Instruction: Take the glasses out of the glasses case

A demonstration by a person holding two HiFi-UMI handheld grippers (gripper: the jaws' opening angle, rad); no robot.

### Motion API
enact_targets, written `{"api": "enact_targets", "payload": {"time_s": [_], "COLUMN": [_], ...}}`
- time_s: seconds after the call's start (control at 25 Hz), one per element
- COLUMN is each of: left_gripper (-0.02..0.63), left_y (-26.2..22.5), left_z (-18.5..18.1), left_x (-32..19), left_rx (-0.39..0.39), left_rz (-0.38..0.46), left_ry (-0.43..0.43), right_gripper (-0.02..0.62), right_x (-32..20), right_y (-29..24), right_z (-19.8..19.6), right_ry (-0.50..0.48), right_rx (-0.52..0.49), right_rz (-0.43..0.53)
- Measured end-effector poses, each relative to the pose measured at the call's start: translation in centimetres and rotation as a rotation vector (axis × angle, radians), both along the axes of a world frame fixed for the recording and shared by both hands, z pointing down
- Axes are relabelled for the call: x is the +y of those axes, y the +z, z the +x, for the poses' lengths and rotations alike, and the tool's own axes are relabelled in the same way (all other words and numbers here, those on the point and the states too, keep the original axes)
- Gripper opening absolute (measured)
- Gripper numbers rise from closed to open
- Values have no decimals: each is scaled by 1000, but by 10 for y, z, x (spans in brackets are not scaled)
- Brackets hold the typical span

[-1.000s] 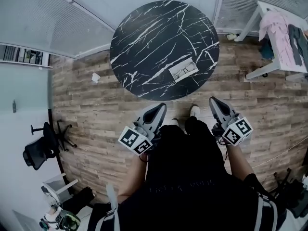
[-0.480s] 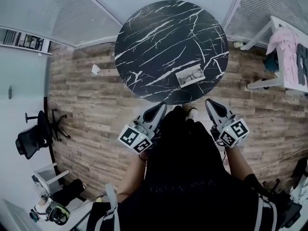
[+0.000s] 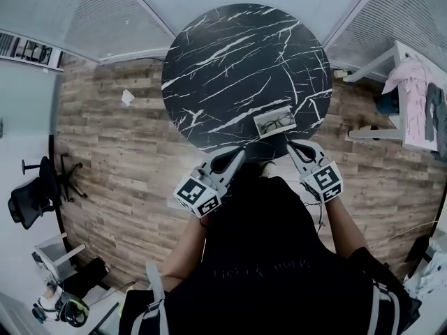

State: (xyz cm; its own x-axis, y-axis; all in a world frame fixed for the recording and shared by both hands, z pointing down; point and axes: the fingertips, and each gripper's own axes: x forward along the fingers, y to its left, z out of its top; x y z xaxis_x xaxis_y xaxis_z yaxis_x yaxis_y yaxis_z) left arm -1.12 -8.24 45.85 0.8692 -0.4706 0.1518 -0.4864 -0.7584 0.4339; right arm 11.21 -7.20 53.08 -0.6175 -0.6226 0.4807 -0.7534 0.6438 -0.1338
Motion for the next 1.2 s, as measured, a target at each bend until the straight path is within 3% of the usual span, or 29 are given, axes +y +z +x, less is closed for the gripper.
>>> {"api": "enact_targets", "payload": {"time_s": [0.4, 0.6, 1.2], "left_gripper": [17, 17, 17], "left_y": [23, 23, 36], "left_z": [-7, -8, -9], "left_x": [-22, -33, -34], "left_rx": [-9, -1, -22], "left_rz": [-62, -62, -89], "left_ry": [-18, -27, -49], "right_gripper": [31, 32, 32], "right_x": [-38, -48, -59], "right_y": [78, 102, 143], "right_z": [-10, -15, -11], "right_ry": [-271, -361, -480], "right_rx": [389, 468, 603], "right_rz": [-89, -113, -139]}}
